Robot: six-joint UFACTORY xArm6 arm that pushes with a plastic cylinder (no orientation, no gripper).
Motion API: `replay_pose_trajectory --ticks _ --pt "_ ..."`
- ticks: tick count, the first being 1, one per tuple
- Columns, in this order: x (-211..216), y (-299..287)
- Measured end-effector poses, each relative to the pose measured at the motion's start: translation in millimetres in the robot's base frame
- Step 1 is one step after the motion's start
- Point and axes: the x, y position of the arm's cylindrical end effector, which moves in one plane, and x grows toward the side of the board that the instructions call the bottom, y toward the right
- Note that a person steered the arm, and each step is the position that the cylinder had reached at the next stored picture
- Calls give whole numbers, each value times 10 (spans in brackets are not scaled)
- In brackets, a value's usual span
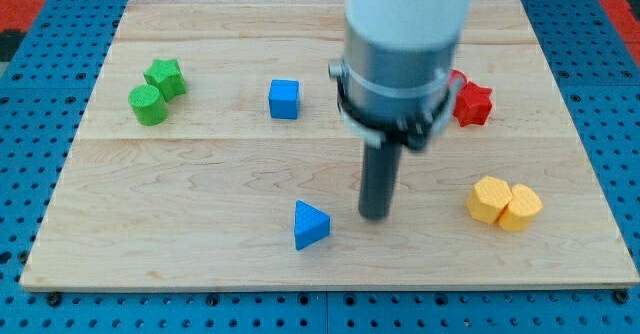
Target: Move the blue triangle towards the center
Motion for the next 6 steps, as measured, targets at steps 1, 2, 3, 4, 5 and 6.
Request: replay_pose_trajectory --ticks 1,2,3,4,5,6 --pt "414 -374" --pt "-230 -858" --pt "-876 -919" --pt "-1064 -959" --pt "-589 -791" --pt "-771 -1679"
